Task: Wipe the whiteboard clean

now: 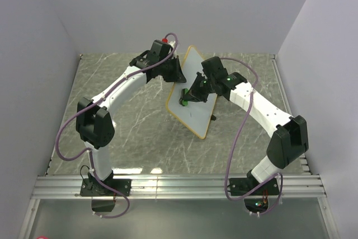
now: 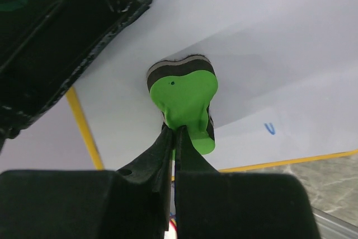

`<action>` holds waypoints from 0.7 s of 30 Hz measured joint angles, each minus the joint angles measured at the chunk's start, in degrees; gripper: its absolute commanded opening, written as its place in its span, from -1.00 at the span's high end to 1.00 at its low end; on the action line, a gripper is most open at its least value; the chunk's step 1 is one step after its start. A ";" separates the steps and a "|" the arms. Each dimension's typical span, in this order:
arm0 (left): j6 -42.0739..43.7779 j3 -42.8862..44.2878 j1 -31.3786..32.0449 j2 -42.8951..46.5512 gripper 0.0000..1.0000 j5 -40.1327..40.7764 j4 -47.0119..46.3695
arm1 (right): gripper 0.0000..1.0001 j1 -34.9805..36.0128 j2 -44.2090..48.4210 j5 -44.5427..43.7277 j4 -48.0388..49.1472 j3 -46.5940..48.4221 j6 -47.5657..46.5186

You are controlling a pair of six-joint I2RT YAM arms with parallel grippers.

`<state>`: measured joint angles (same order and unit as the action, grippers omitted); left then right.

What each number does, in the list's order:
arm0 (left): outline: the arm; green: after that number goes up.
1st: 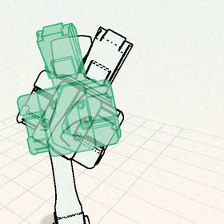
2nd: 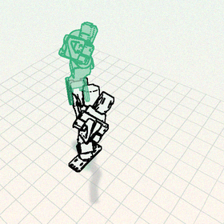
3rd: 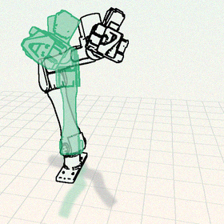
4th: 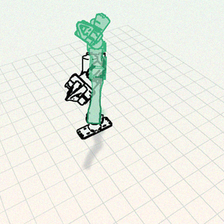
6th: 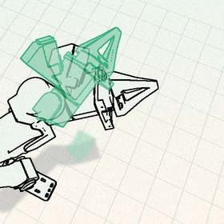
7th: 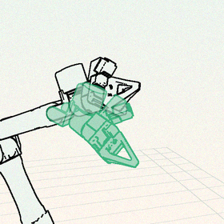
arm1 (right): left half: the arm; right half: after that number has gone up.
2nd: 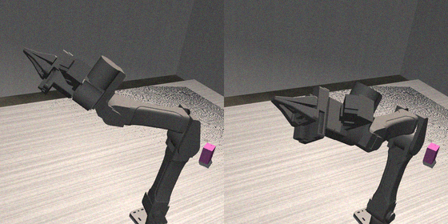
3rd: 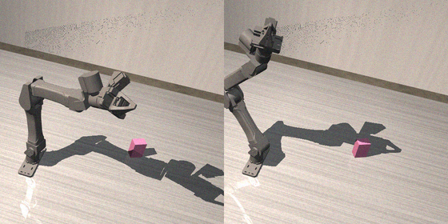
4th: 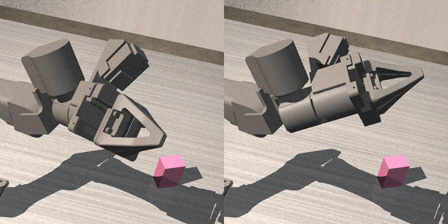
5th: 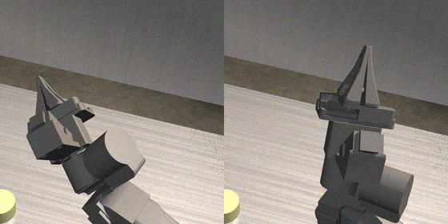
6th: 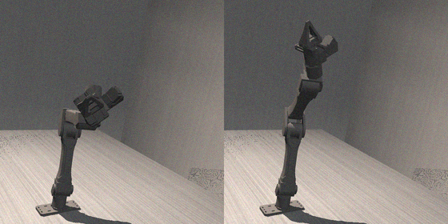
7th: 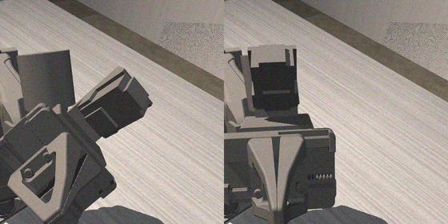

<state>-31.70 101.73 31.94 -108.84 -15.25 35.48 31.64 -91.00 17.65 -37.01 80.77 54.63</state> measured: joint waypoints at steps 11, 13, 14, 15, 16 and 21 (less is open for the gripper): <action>-0.02 0.20 -0.13 -0.02 0.99 0.02 0.09 | 1.00 0.20 1.29 2.82 4.39 -1.46 2.03; -0.07 0.37 -0.13 -0.02 0.99 0.00 0.17 | 1.00 0.22 2.80 2.75 6.73 -4.04 2.16; -0.04 0.44 -0.13 -0.02 0.99 -0.07 0.22 | 1.00 0.24 3.91 2.75 8.83 -6.05 2.19; -0.09 0.44 -0.13 -0.02 0.99 -0.11 0.22 | 1.00 0.26 5.09 2.84 10.19 -8.20 2.27; -0.15 0.46 -0.13 -0.02 0.99 -0.13 0.20 | 1.00 0.39 6.34 2.95 11.78 -10.80 2.43; 1.16 -0.09 -0.13 0.26 0.99 -0.66 -0.31 | 1.00 0.68 10.86 3.54 16.59 -22.64 3.06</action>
<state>-30.55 101.65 31.81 -108.57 -15.90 35.18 32.32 -80.14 21.19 -20.43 58.13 57.69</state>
